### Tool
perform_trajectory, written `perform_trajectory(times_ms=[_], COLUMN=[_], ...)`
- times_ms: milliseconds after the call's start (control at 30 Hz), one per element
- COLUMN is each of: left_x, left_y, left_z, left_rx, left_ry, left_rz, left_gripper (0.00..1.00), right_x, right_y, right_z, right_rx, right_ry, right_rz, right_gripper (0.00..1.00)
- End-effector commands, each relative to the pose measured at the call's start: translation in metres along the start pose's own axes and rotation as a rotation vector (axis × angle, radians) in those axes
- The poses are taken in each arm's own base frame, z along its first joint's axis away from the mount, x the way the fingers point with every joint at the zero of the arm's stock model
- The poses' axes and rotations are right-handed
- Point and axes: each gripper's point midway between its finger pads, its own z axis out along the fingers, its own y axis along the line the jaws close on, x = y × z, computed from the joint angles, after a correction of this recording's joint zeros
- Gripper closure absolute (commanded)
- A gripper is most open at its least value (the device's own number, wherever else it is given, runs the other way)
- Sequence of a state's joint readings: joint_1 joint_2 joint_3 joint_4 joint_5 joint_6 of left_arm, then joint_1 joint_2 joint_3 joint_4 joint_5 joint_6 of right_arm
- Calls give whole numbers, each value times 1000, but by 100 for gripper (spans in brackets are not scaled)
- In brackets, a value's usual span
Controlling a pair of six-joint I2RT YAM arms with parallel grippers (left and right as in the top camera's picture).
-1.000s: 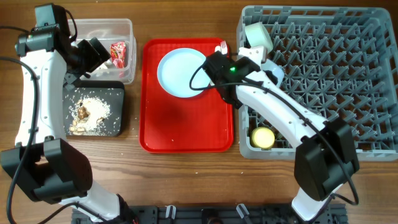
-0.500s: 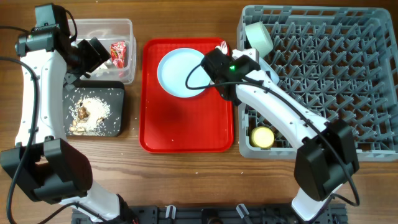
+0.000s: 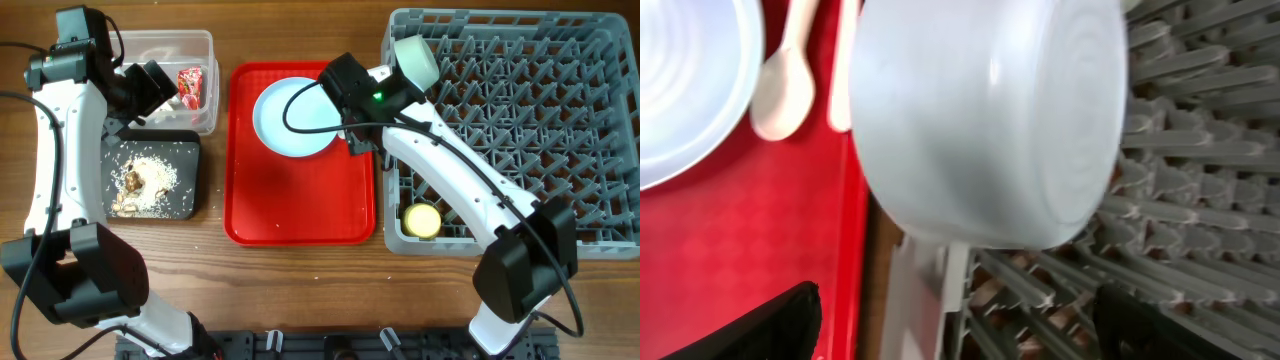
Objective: Sort waste into correct bins and load items into the dishwasher rack
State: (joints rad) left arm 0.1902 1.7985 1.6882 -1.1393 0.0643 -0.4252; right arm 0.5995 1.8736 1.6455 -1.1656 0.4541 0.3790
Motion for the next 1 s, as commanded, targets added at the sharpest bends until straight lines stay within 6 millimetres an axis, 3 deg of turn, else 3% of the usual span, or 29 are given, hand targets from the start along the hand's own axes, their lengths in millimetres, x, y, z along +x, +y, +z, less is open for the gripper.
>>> perform_trajectory(times_ms=[0, 433, 800, 967], left_x=[-5, -5, -5, -5], left_y=[-2, -2, -2, -2], left_z=[-10, -10, -10, -10], left_rx=[7, 7, 7, 7], left_ry=[-33, -33, -33, -33], left_rz=[-7, -7, -7, -7], left_gripper=[0, 0, 0, 0], right_x=[-1, -2, -4, -17], right_y=[12, -9, -12, -17], right_z=[-7, 5, 4, 6], right_rx=[-90, -114, -115, -102], right_ry=[9, 56, 47, 0], right_rz=[5, 92, 110, 96], right_gripper=[12, 12, 12, 12])
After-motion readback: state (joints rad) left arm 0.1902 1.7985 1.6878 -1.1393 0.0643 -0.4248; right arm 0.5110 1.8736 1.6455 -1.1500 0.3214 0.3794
